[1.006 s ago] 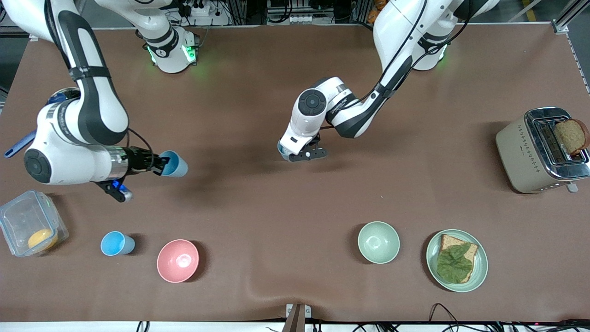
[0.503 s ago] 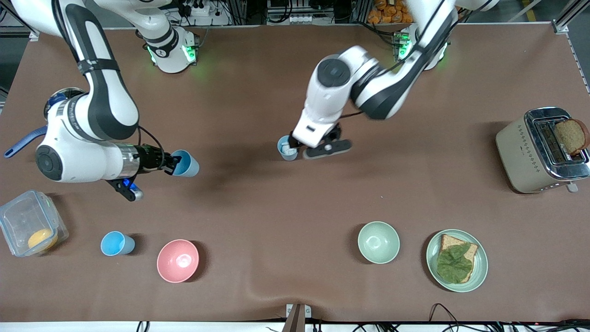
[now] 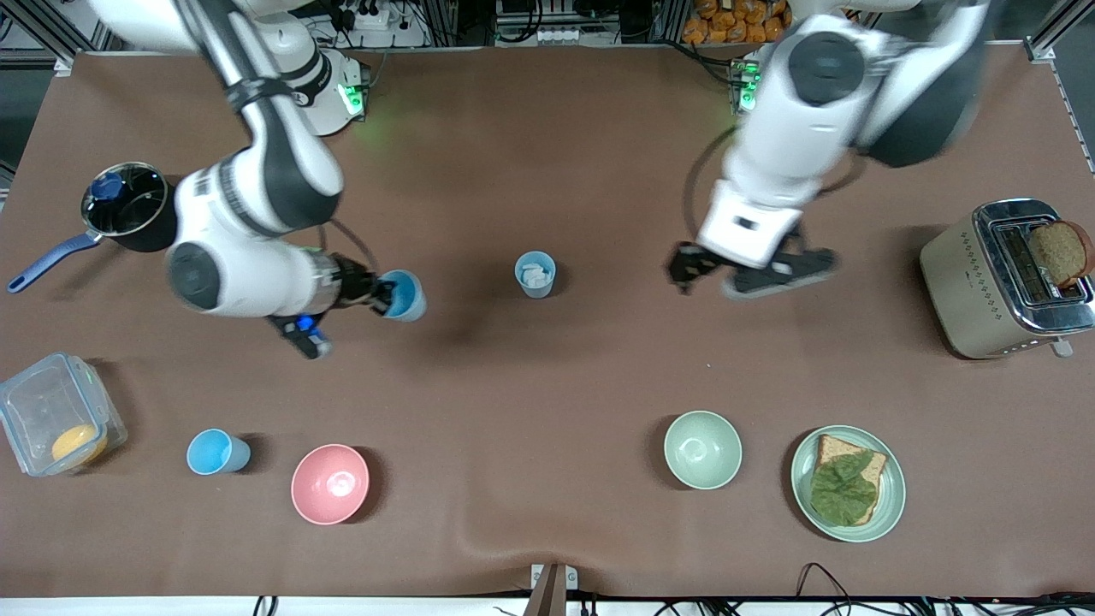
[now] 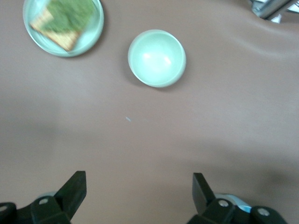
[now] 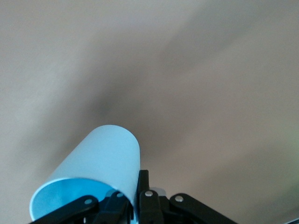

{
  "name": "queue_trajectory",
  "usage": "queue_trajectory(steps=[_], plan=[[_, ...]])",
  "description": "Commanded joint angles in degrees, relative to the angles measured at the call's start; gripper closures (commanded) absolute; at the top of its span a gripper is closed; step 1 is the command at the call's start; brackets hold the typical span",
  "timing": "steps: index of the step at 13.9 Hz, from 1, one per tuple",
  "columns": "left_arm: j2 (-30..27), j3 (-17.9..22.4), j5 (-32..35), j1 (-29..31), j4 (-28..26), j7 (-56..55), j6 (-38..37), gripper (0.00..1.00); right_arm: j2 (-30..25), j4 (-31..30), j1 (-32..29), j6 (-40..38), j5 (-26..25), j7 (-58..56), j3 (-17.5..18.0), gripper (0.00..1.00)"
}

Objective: Stack blue cups with both arms
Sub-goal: 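Set the cup down with the left gripper while the right gripper approaches, then lower the right gripper's cup into the standing cup while the left gripper retracts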

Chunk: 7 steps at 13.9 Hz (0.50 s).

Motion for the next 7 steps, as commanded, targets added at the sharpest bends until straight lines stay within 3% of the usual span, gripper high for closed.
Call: queue_trajectory(steps=[1, 5, 7], plan=[[-2.81, -0.81, 0.53, 5.74, -1.60, 6.66, -2.25, 0.00, 0.00, 1.35, 6.19, 2.70, 0.56, 6.84, -0.70, 1.00], [-2.82, -0.55, 0.35, 9.35, 4.54, 11.40, -10.77, 0.00, 0.61, 1.26, 12.53, 6.22, 0.03, 9.59, -0.70, 1.00], [-4.22, 3.56, 0.26, 7.18, 4.73, 17.20, -12.10, 0.00, 2.36, 1.26, 14.38, 8.51, -0.06, 10.99, -0.70, 1.00]])
